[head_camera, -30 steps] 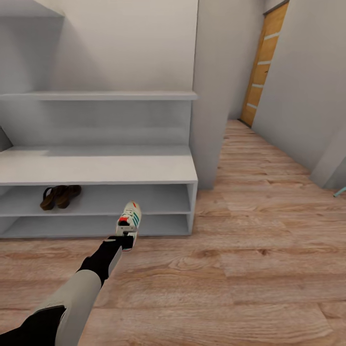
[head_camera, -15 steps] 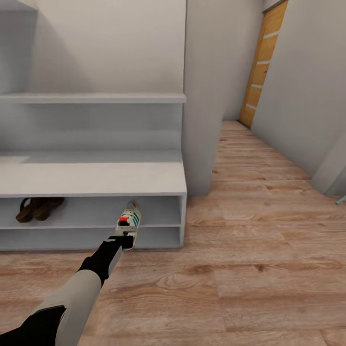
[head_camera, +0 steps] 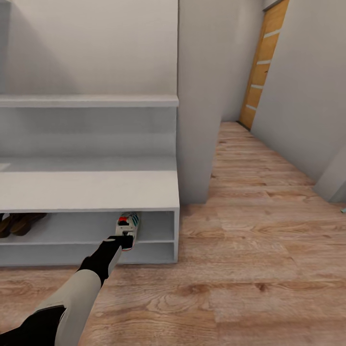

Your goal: Pick up the two gym shoes and the two sandals from the corridor floor and place them onto the hallstand (shoe rack) in the corridor, making sure they are on the rack and not on the floor. Arrange them so the two gym shoes are next to each other and the two sandals are next to each other.

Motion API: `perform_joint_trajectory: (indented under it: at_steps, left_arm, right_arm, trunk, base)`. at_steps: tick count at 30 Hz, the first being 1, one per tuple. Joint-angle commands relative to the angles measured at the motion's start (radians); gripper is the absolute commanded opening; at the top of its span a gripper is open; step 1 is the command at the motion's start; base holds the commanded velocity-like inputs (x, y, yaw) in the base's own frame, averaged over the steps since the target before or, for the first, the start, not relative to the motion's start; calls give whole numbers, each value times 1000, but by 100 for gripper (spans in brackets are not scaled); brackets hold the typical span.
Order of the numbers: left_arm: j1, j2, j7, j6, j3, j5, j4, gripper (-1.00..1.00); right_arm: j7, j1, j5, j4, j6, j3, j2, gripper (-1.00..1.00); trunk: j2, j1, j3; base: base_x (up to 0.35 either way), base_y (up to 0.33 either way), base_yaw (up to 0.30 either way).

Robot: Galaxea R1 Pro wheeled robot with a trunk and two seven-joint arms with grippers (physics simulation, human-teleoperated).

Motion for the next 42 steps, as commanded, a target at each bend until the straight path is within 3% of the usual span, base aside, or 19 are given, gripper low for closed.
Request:
perform_joint_trajectory:
  at_steps: [1,16,25,42]
  left_arm:
    - [0,-1,-2,5,6,-10,-2,-100]
    - [0,0,0,2,7,-10,-2,-100]
    - [0,-1,0,-45,6,-10,2,-100]
    - [0,2,1,-44,6,-10,13,-100]
  right_arm:
    - [0,0,-10,0,-5,2,0,-100]
    - [0,0,-10,1,-5,2,0,-100]
    - [0,0,-10,1,-5,2,0,-100]
    - [0,0,-10,1,-5,2,0,-100]
  trunk:
    - [0,0,-1]
    - [0,0,-1]
    - [0,0,-1]
    - [0,0,-1]
  base:
    - [139,-5,0]
    - [130,57,0]
    - [132,2,0]
    - [10,0,0]
